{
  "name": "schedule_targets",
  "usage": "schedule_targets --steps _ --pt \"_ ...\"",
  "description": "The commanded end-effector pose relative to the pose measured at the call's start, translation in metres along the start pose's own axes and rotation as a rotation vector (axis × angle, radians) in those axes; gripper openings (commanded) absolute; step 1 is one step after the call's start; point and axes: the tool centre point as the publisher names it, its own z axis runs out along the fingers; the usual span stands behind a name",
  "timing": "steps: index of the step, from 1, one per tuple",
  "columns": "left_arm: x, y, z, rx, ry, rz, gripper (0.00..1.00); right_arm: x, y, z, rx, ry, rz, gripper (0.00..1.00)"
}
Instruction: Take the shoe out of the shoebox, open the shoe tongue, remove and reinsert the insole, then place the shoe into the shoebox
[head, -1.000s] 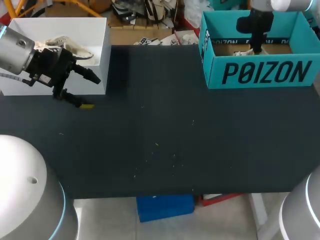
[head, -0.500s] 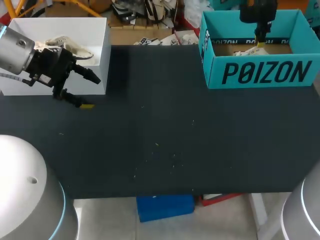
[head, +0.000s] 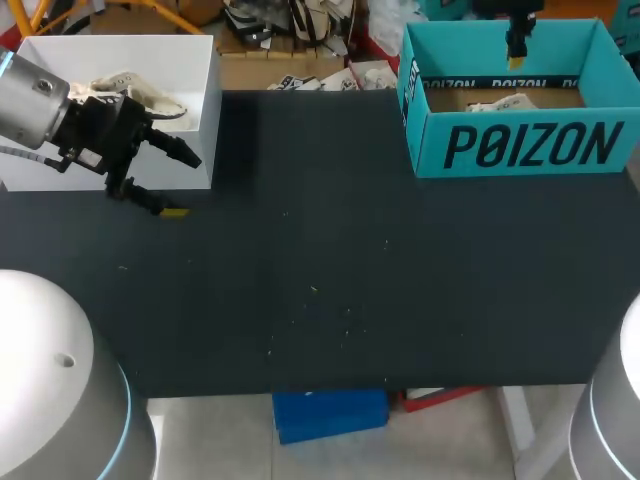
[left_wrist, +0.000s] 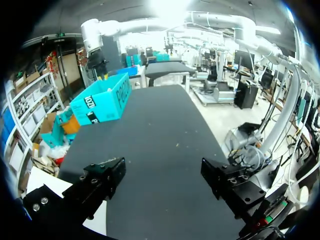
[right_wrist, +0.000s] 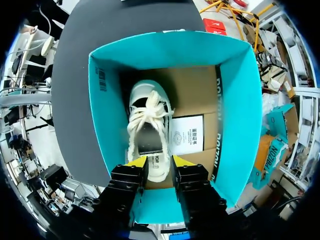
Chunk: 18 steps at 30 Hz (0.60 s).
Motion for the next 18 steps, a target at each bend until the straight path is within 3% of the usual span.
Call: schedule_targets --steps 1,8,12,18 --pt "0.001 0.0 0.0 -0.004 0.002 -0.001 1.0 0.054 0.02 -0.026 0.011 -0.098 0.016 0.33" --pt "0.001 0.0 0.0 -0.004 0.002 -0.001 1.0 0.098 0.068 -0.05 -0.029 -0.156 0.067 0.39" --pt "0.001 0.0 0.0 -0.004 0.002 -0.001 1.0 0.124 0.092 -0.063 -0.092 -0.197 0.075 0.41" --pt "0.001 0.0 0.0 -0.004 0.002 -0.001 1.0 0.161 0.114 -0.072 -0.188 -0.248 0.072 0.43"
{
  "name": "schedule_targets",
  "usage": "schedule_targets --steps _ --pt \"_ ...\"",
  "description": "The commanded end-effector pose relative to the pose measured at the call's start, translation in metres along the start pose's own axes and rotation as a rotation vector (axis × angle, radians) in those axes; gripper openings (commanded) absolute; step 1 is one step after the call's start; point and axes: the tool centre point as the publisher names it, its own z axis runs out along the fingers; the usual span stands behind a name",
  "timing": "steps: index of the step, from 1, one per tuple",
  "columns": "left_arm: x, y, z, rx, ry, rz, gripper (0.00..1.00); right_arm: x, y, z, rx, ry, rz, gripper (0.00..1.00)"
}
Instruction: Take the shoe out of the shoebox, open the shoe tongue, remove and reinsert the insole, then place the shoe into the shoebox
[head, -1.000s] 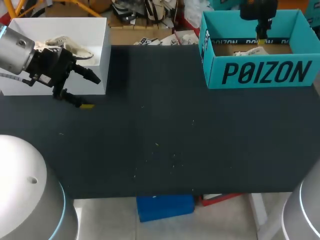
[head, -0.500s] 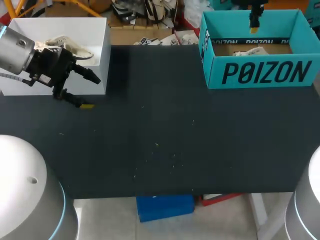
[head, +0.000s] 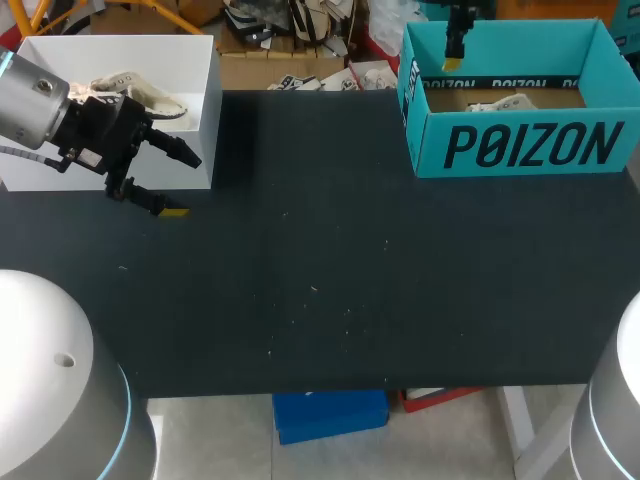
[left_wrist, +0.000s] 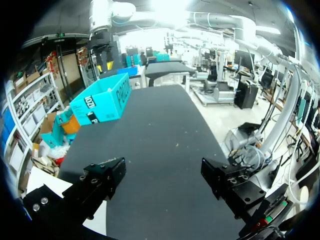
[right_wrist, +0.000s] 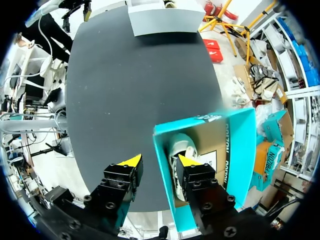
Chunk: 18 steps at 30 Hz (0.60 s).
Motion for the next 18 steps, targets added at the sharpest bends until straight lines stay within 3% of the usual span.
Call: schedule_targets --steps 1,8,18 --pt "0.001 0.0 0.0 -0.004 0.002 -0.001 1.0 0.057 0.0 0.001 -0.051 -0.213 -0.021 0.43" --pt "0.001 0.0 0.0 -0.004 0.002 -0.001 1.0 0.092 0.016 0.011 -0.142 -0.229 -0.101 0.44" --pt "0.001 0.0 0.0 -0.004 0.002 -0.001 1.0 0.123 0.019 0.027 -0.302 -0.248 -0.117 0.49"
